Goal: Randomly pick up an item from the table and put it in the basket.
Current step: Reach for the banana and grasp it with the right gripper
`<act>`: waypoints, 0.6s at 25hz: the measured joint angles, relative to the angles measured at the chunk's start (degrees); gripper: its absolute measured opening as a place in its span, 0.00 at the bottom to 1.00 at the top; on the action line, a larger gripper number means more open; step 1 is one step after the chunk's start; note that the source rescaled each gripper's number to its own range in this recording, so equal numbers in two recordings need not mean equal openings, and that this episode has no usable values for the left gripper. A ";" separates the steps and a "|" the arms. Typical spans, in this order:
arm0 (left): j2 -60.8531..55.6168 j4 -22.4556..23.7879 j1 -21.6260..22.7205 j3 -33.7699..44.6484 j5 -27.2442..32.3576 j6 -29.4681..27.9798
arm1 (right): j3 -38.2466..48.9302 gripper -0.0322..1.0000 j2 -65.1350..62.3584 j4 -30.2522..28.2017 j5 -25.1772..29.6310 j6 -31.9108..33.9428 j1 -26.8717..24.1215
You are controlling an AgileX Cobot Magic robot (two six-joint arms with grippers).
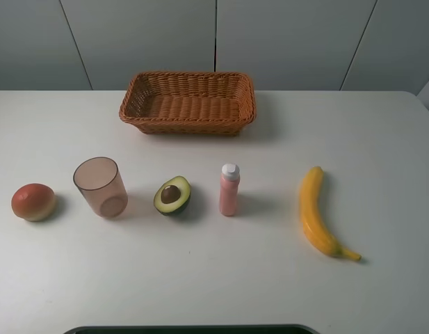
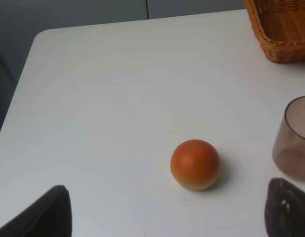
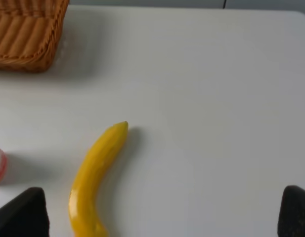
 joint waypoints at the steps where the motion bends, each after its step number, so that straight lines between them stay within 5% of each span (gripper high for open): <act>1: 0.00 0.00 0.00 0.00 0.00 0.00 | -1.37 1.00 4.65 0.01 0.11 -0.09 0.00; 9: 0.00 0.00 0.00 0.00 0.00 0.00 | -3.51 1.00 31.86 5.75 -7.57 -0.26 -0.03; 15: 0.00 0.00 0.00 0.00 0.00 0.00 | -1.32 1.00 45.75 7.87 -14.03 1.05 6.28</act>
